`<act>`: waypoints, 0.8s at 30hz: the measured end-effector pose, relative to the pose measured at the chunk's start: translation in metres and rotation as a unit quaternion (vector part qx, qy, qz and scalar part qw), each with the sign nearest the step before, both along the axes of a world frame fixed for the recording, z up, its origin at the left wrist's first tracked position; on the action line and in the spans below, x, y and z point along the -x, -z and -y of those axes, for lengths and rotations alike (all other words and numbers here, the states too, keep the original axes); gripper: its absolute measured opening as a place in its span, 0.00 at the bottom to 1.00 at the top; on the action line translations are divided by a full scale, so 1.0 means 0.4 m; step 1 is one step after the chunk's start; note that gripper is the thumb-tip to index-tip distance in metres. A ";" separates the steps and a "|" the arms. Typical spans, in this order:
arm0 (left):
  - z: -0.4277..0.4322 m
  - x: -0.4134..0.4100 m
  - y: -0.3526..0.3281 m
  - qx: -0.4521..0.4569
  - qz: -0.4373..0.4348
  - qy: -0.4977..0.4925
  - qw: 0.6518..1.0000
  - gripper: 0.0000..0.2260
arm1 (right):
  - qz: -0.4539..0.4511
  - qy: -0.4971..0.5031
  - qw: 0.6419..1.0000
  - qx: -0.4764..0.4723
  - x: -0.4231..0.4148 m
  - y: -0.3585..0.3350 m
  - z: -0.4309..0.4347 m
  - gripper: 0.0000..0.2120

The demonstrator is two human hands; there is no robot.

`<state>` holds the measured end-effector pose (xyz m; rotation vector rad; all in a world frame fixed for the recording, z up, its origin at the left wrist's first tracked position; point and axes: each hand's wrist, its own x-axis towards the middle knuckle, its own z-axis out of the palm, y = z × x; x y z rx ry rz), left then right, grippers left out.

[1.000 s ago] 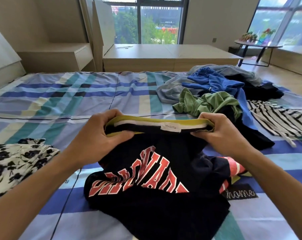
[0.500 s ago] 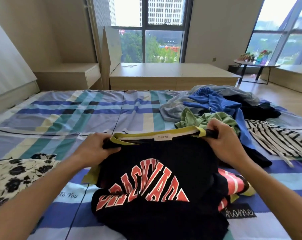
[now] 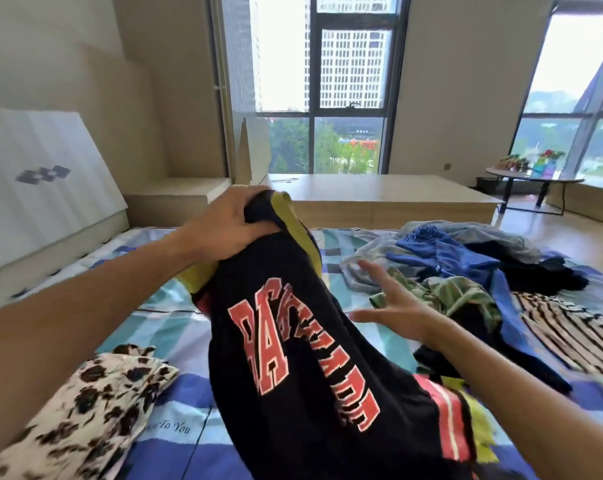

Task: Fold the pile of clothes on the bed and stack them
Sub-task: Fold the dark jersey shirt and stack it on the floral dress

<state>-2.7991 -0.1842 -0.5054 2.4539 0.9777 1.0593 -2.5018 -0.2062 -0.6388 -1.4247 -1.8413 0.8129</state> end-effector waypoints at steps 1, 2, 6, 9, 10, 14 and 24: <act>0.015 -0.005 -0.018 -0.003 -0.018 0.027 0.999 0.05 | -0.053 0.000 0.999 0.010 0.030 0.006 -0.013 0.46; 0.031 -0.003 -0.036 -0.006 -0.037 0.047 0.998 0.05 | -0.097 -0.009 0.995 0.030 0.052 0.005 -0.028 0.46; 0.070 0.016 -0.100 -0.023 -0.097 0.094 0.991 0.05 | -0.147 -0.147 0.962 0.175 0.113 -0.017 -0.050 0.35; 0.075 0.036 -0.143 -0.042 -0.122 0.100 0.987 0.06 | -0.077 -0.208 0.951 0.217 0.137 -0.065 -0.030 0.15; 0.071 0.046 -0.155 -0.051 -0.130 0.092 0.986 0.06 | -0.051 -0.211 0.952 0.214 0.134 -0.075 -0.027 0.12; 0.056 0.078 -0.198 -0.079 -0.152 0.052 0.984 0.07 | -0.047 -0.221 0.957 0.184 0.088 -0.083 -0.035 0.12; -0.024 0.167 -0.326 -0.136 -0.215 -0.100 0.962 0.11 | -0.096 0.046 0.981 -0.163 -0.031 -0.433 -0.013 0.06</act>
